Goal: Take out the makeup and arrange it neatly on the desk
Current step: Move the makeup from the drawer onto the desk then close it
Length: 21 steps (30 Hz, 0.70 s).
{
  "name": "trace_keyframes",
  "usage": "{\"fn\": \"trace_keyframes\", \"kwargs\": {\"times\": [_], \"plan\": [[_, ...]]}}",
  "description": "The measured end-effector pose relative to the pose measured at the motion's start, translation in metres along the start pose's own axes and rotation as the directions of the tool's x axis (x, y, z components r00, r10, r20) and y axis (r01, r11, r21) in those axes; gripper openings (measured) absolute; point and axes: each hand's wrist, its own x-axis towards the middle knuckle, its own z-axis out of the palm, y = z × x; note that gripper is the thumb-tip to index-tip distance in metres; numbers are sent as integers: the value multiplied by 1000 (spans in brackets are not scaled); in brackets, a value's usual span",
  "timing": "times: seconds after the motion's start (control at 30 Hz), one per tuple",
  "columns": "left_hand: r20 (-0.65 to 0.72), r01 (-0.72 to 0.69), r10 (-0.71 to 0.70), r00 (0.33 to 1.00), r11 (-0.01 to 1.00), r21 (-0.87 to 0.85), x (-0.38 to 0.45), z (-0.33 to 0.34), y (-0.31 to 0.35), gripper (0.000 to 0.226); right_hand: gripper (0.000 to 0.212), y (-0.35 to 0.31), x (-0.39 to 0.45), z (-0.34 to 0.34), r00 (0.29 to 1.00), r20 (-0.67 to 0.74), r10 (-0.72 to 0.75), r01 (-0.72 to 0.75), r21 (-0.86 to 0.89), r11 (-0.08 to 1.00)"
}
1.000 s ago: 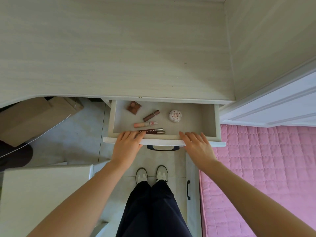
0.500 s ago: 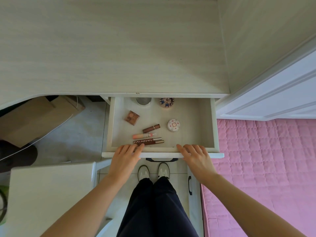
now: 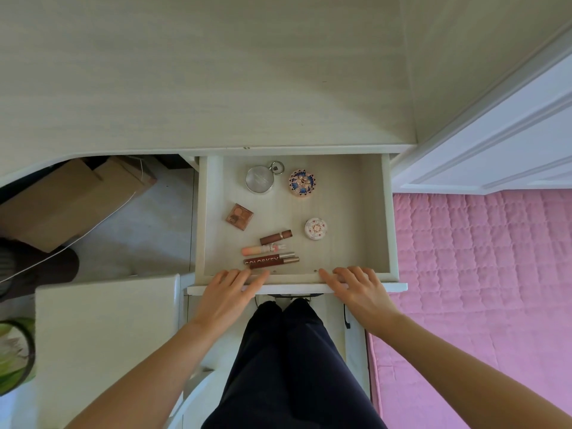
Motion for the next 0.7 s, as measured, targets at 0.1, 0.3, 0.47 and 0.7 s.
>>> {"fn": "trace_keyframes", "kwargs": {"times": [0.1, 0.3, 0.47, 0.7], "plan": [[18, -35, 35, 999, 999, 3, -2, -1, -1, 91, 71, 4, -3, 2, 998, 5, -57, 57, -5, 998], [86, -95, 91, 992, 995, 41, -3, 1, -7, 81, 60, 13, 2, 1, 993, 37, -113, 112, 29, 993], [72, -35, 38, 997, 999, -30, 5, -1, -4, 51, 44, 21, 16, -12, 986, 75, -149, 141, 97, 985], [143, 117, -107, 984, 991, -61, 44, -11, -13, 53, 33, 36, 54, -15, 982, 138, -129, 113, 116, 987]]}}
